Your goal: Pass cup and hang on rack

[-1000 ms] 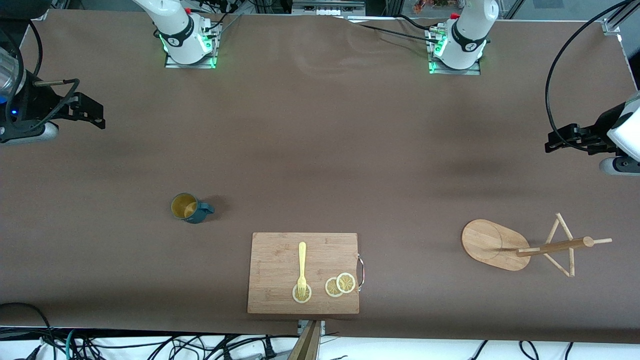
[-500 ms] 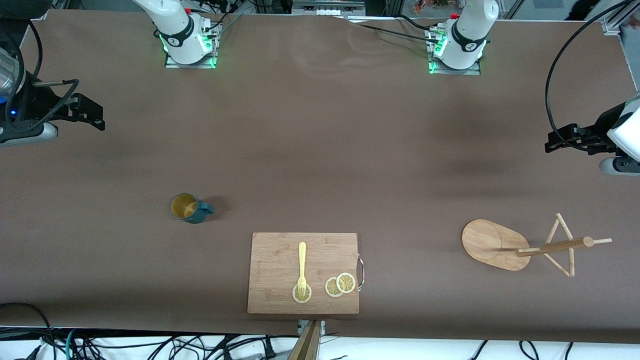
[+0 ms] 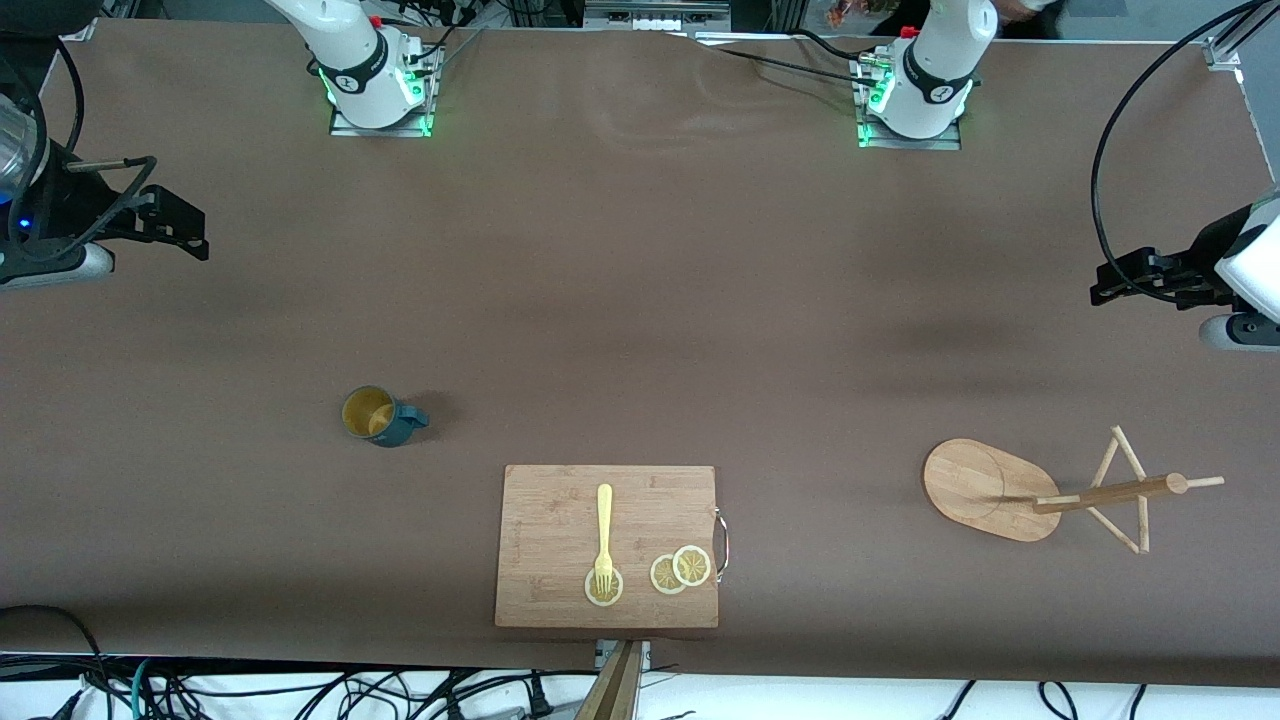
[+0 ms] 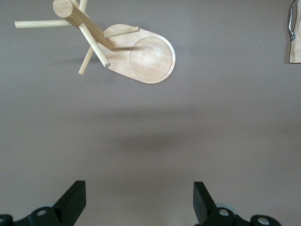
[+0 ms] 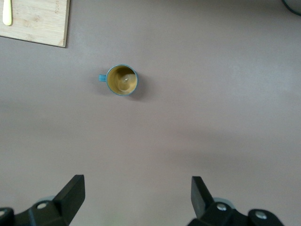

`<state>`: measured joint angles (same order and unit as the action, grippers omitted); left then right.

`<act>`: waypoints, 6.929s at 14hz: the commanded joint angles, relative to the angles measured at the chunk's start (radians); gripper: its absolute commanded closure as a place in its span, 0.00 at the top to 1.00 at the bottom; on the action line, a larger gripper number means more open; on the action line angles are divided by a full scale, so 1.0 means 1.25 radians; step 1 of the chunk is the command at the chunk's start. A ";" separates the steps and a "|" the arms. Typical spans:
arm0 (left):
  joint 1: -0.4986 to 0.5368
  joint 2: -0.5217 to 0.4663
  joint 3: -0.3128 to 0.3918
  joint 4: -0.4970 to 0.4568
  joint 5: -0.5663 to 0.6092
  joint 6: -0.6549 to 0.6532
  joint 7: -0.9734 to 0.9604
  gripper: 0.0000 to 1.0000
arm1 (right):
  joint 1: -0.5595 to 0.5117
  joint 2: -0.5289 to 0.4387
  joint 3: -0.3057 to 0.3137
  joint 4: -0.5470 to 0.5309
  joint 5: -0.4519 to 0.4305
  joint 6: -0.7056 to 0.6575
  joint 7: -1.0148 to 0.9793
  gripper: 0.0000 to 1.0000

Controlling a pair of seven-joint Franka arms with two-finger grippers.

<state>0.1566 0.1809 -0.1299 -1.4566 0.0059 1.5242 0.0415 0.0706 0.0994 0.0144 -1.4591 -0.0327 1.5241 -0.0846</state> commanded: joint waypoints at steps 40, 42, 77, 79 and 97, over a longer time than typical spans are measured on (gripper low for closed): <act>-0.001 0.043 0.002 0.071 -0.013 -0.068 -0.004 1.00 | -0.015 0.006 0.013 -0.026 0.011 0.037 0.004 1.00; -0.001 0.043 0.002 0.071 -0.013 -0.068 -0.004 1.00 | -0.006 0.039 0.015 -0.027 0.004 0.034 -0.005 1.00; -0.001 0.043 0.002 0.069 -0.013 -0.068 -0.005 1.00 | 0.002 0.382 0.017 -0.217 0.068 0.561 0.043 0.13; -0.001 0.043 0.002 0.069 -0.013 -0.067 -0.003 1.00 | 0.002 0.382 0.017 -0.216 0.068 0.560 0.043 0.00; -0.010 0.032 0.008 0.057 -0.012 -0.065 0.000 1.00 | 0.381 0.485 0.019 0.152 0.144 0.301 0.707 0.00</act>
<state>0.1510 0.2203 -0.1294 -1.4037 0.0052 1.4655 0.0415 0.4960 0.6517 0.0478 -1.3636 0.1248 1.9362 0.7158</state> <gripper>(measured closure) 0.000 0.960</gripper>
